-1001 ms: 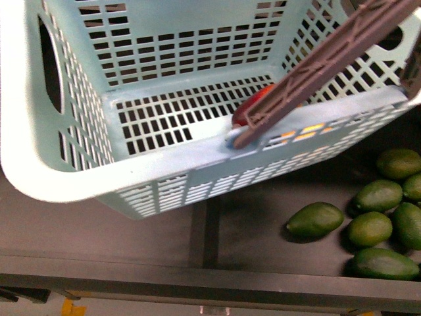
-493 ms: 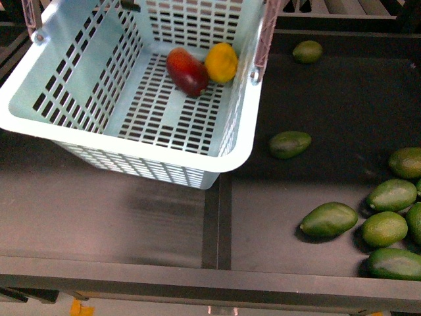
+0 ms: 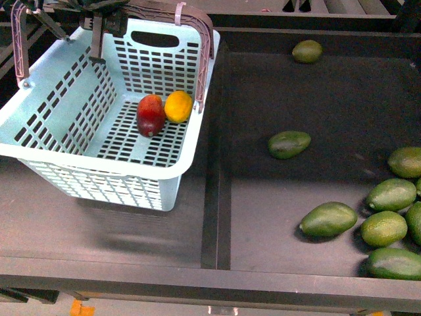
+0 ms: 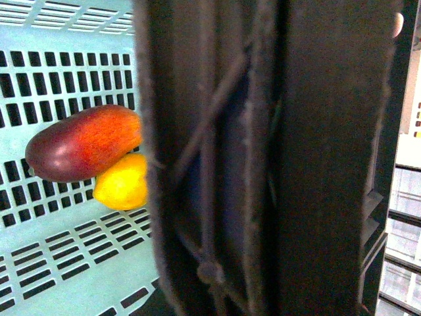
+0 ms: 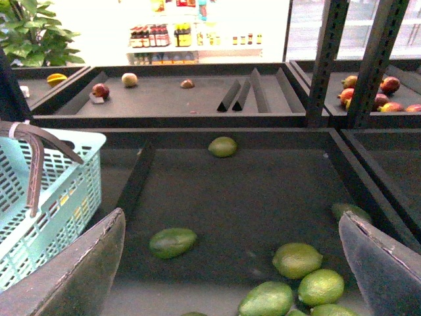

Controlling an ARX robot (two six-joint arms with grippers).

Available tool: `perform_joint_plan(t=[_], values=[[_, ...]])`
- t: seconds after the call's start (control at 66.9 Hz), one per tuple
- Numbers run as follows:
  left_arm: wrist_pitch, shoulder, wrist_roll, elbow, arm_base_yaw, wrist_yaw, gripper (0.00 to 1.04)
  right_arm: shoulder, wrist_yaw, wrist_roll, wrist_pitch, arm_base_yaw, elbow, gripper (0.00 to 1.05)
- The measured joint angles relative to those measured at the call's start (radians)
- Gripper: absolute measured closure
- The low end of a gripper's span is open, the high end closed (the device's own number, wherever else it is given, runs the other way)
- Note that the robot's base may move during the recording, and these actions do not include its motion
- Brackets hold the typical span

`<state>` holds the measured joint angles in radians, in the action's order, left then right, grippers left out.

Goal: Pick lemon and mango into basket

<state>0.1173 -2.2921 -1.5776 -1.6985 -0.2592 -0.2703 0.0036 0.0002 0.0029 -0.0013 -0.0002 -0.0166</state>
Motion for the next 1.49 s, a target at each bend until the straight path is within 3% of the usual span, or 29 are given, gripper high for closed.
perform_joint_plan(t=[0.134, 0.164, 0.418, 0.568, 0.642, 0.672, 0.702, 0.747, 0.822, 0.867, 0.926, 1.031, 1.315, 1.36, 1.494], values=[[-0.004, -0.003, -0.008, 0.0, 0.003, 0.0, 0.9, 0.0, 0.0, 0.0, 0.0, 0.0, 0.0, 0.09], [-0.012, -0.003, -0.016, 0.002, 0.003, -0.009, 0.86, 0.0, 0.0, 0.0, 0.0, 0.0, 0.0, 0.09], [-0.048, 0.088, -0.12, 0.121, 0.005, -0.096, 0.36, 0.0, 0.0, 0.0, 0.0, 0.0, 0.0, 0.09], [0.144, 0.276, -0.132, 0.241, 0.026, -0.198, 0.06, 0.0, 0.0, 0.0, 0.0, 0.0, 0.0, 0.09], [0.152, 0.336, -0.092, 0.268, 0.037, -0.188, 0.08, 0.0, 0.0, 0.0, 0.0, 0.0, 0.0, 0.09], [-0.116, 0.363, 0.104, 0.386, 0.052, -0.056, 0.16, 0.0, -0.001, 0.0, 0.0, 0.0, 0.0, 0.09], [-0.46, 0.397, 0.423, 0.565, 0.068, 0.059, 0.27, 0.0, 0.0, 0.0, 0.0, 0.0, 0.0, 0.09], [-0.773, 0.433, 0.724, 0.736, 0.08, 0.103, 0.37, 0.0, 0.002, 0.0, 0.0, 0.0, 0.0, 0.09], [-1.049, 0.524, 1.157, 0.92, 0.1, 0.124, 0.53, 0.0, 0.0, 0.0, 0.0, 0.0, 0.0, 0.09], [-1.123, 0.583, 1.31, 0.991, 0.114, 0.135, 0.62, 0.0, 0.0, 0.0, 0.0, 0.0, 0.0, 0.09], [-1.17, 0.669, 1.455, 1.099, 0.139, 0.145, 0.78, 0.0, 0.0, 0.0, 0.0, 0.0, 0.0, 0.09], [-1.186, 0.75, 1.53, 1.239, 0.155, 0.171, 1.01, 0.0, 0.0, 0.0, 0.0, 0.0, 0.0, 0.09], [-1.242, 0.946, 1.559, 1.48, 0.203, 0.219, 1.01, 0.0, 0.0, 0.0, 0.0, 0.0, 0.0, 0.09], [-1.229, 0.98, 1.562, 1.516, 0.233, 0.265, 1.01, 0.0, 0.0, 0.0, 0.0, 0.0, 0.0, 0.09], [-1.161, 1.118, 1.563, 1.579, 0.256, 0.269, 1.01, 0.0, 0.0, 0.0, 0.0, 0.0, 0.0, 0.09]])
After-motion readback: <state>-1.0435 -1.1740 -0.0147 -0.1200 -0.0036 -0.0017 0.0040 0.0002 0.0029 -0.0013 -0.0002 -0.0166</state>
